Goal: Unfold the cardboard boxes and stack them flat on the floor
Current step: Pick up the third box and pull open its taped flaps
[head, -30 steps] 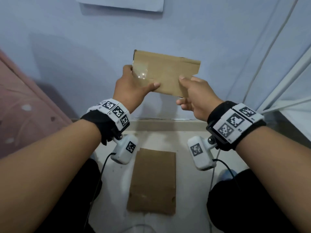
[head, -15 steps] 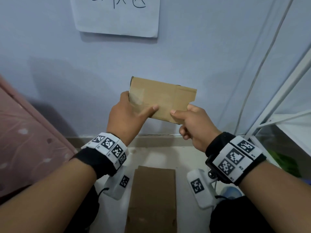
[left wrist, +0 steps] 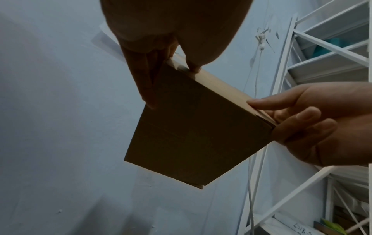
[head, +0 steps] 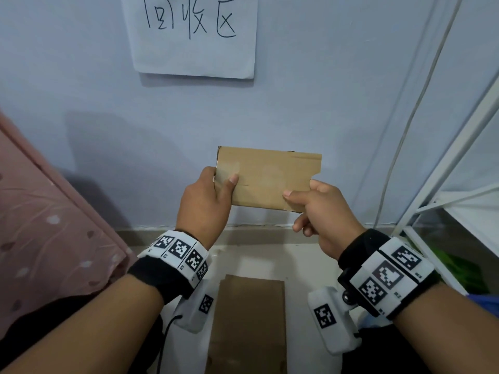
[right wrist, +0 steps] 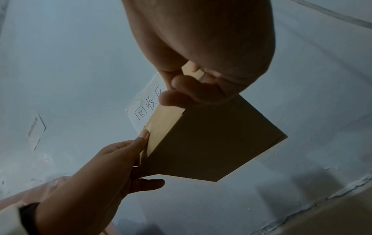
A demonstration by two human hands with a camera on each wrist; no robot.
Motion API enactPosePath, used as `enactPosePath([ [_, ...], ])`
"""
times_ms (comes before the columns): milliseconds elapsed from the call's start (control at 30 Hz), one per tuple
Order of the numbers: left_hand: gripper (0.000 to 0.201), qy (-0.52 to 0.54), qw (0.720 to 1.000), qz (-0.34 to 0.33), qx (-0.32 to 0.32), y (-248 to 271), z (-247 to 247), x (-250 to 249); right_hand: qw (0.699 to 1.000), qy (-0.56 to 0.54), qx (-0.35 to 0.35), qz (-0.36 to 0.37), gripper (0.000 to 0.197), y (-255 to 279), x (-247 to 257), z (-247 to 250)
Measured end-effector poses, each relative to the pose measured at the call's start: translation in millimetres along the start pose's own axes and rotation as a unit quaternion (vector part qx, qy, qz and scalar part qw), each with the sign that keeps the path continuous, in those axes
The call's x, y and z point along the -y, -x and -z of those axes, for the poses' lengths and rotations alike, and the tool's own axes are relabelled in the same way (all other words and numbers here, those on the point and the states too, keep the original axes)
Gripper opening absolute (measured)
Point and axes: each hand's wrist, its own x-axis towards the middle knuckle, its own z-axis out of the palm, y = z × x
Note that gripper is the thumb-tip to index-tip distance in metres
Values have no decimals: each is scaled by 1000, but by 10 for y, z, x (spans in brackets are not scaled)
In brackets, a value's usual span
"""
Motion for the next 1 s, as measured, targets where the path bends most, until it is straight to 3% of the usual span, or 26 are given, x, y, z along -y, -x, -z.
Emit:
enactPosePath([
  [133, 37, 9, 1000, -3, -3, 8, 11, 2, 1000, -3, 2, 4, 82, 25, 9, 21],
  [267, 58, 3, 1000, 22, 8, 16, 18, -48, 1000, -8, 3, 11, 76, 26, 10, 7],
  [500, 38, 6, 1000, -14, -3, -34, 35, 3, 1000, -9, -2, 1, 83, 23, 3, -3],
  [733, 51, 0, 1000, -1, 18, -13, 60, -42, 1000, -7, -9, -2, 82, 25, 11, -3],
  [1000, 37, -1, 1000, -22, 0, -48, 45, 33, 1000, -5, -10, -14, 80, 33, 9, -20],
])
